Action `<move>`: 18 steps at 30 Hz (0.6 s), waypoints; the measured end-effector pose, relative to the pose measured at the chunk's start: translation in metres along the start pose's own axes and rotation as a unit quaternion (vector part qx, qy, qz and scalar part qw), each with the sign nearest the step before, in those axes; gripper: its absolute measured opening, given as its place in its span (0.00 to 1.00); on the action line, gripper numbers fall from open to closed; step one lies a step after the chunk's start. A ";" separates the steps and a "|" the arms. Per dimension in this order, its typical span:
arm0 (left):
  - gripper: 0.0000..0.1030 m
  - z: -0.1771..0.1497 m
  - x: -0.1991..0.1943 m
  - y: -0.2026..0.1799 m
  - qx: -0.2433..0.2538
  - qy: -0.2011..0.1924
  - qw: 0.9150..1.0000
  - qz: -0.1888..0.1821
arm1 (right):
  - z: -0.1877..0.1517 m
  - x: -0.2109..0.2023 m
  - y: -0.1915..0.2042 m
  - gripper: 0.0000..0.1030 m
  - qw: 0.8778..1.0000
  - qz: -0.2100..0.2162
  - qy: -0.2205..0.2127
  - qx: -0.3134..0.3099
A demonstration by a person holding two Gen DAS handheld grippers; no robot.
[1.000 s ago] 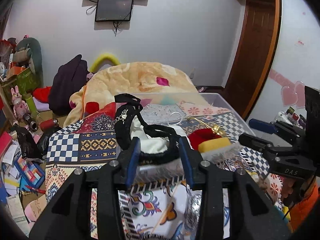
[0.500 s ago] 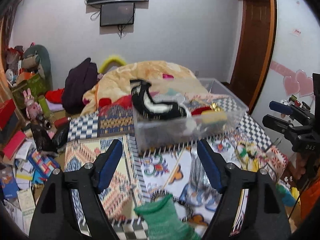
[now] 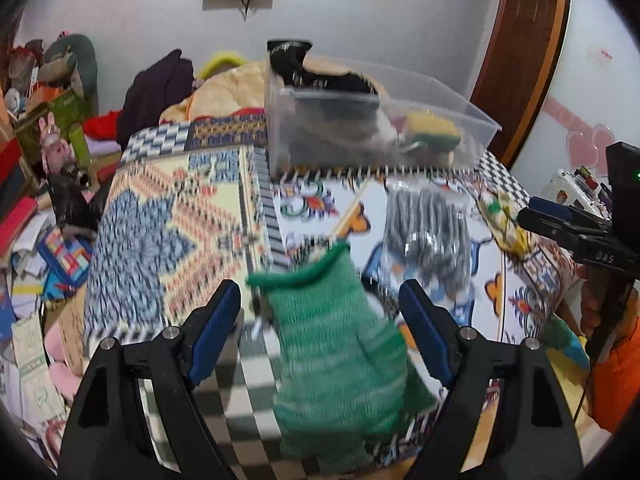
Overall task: Organize soft objects
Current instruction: 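Grasp the green knit glove with the left gripper while the right gripper grasps the floral scarf, then lift the green glove with the left gripper while the right gripper carries the floral scarf over the box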
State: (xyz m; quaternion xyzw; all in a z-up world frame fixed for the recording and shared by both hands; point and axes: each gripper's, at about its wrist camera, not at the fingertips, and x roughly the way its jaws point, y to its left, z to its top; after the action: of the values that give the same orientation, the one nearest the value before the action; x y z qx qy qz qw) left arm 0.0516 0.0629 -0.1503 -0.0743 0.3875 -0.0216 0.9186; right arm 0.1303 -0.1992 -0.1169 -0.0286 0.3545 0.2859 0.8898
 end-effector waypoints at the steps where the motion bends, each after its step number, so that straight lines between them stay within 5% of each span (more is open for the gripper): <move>1: 0.79 -0.004 0.000 0.000 -0.002 0.002 1.000 0.000 | -0.003 0.002 0.001 0.84 1.000 -0.001 0.005 -0.004; 9: 0.80 -0.030 -0.013 -0.003 -0.004 -0.005 1.000 0.015 | -0.011 0.009 0.009 0.81 0.999 -0.015 0.015 -0.025; 12: 0.78 -0.035 -0.016 -0.005 -0.003 -0.014 1.000 0.019 | -0.013 0.009 0.010 0.62 0.999 -0.017 0.016 -0.031; 18: 0.50 -0.035 -0.019 -0.004 -0.007 -0.020 0.999 0.025 | -0.013 0.007 0.013 0.29 0.999 -0.011 0.011 -0.033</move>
State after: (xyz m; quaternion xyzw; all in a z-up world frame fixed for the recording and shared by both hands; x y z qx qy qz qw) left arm 0.0132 0.0568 -0.1606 -0.0711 0.3710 0.0059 0.9259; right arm 0.1196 -0.1886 -0.1288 -0.0655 0.3544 0.2875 0.8874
